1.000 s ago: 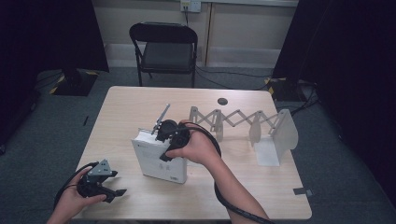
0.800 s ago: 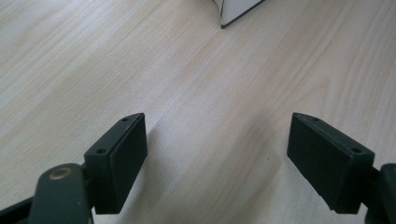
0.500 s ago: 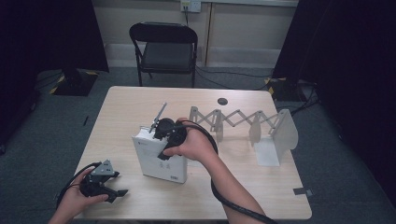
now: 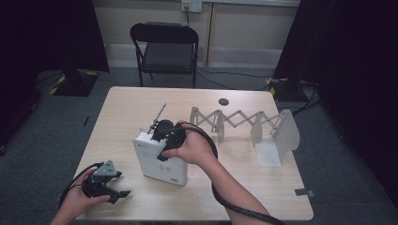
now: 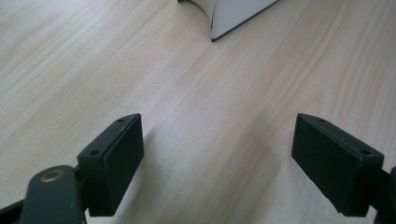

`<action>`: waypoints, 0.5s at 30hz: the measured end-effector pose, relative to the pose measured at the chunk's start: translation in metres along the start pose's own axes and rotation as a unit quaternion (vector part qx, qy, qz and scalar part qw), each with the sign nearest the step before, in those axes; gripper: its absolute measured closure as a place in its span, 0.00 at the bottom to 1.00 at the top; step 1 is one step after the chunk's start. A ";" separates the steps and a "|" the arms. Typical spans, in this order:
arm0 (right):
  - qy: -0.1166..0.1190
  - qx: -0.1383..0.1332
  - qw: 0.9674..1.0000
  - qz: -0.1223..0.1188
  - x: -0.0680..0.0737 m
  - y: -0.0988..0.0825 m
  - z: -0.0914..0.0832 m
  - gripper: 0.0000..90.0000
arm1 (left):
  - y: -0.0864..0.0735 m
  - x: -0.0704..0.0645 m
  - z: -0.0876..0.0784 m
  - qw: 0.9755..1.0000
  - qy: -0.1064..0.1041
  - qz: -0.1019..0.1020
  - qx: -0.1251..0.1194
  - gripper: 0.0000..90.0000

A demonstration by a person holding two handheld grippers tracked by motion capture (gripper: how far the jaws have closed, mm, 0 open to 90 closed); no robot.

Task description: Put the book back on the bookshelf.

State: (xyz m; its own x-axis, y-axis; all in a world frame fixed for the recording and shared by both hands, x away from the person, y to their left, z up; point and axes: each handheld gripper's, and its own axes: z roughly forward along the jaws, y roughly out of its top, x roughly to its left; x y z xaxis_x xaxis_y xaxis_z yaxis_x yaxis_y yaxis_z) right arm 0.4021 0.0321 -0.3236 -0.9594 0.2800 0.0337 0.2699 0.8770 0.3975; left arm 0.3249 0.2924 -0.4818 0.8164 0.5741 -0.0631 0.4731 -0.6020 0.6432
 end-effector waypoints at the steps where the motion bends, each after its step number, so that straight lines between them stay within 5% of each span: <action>1: 0.000 0.000 1.000 0.000 0.000 0.000 0.000 0.58 | 0.000 0.000 0.000 1.000 0.000 0.000 0.000 0.18; 15: -0.004 0.001 1.000 0.017 -0.001 -0.013 -0.017 0.58 | 0.004 0.004 0.004 1.000 0.015 -0.013 -0.015 0.18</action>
State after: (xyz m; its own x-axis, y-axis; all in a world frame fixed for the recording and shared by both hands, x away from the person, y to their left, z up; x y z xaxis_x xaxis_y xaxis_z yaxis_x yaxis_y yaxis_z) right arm 0.3979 0.0142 -0.3132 -0.9489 0.3130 0.0400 0.3028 0.8675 0.3946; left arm 0.3318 0.2902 -0.4826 0.7936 0.6058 -0.0576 0.4831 -0.5697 0.6649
